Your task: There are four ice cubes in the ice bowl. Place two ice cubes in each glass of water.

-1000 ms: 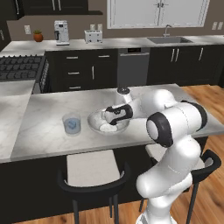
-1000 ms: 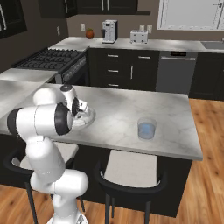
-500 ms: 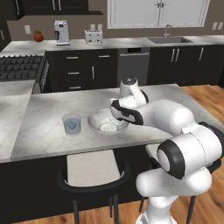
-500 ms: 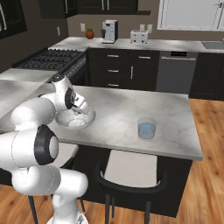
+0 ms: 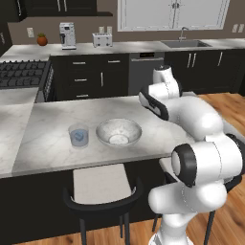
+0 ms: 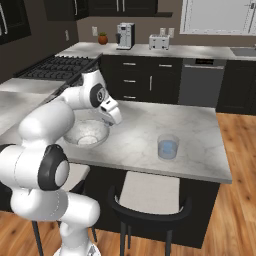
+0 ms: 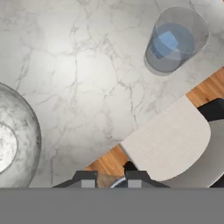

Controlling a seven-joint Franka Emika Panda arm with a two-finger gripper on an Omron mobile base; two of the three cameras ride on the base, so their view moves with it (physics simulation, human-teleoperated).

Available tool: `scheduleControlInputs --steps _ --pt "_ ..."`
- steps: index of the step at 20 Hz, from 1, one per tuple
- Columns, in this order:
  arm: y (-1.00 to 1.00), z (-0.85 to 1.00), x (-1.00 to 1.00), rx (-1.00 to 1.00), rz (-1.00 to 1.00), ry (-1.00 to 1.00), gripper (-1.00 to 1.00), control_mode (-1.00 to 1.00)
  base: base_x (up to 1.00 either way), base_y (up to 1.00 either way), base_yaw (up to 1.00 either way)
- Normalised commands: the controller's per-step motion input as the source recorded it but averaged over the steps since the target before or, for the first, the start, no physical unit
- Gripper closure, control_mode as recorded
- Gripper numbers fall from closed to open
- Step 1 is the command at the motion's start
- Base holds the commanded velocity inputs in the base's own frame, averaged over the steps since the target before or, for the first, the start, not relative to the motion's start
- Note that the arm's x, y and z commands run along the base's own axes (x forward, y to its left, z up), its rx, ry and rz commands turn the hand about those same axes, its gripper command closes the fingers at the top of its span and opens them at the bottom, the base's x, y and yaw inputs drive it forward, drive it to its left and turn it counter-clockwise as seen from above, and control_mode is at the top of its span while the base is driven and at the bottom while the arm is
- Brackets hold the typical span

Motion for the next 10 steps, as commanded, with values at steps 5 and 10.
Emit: scheduleControlInputs --steps 5,10 --pt "-1.00 -0.14 -0.55 0.01 -0.05 -0.07 1.00 -1.00 0.00 0.00 0.00" --pt "-0.94 -0.09 0.01 0.00 -0.07 -0.02 1.00 -1.00 0.00 0.00 0.00"
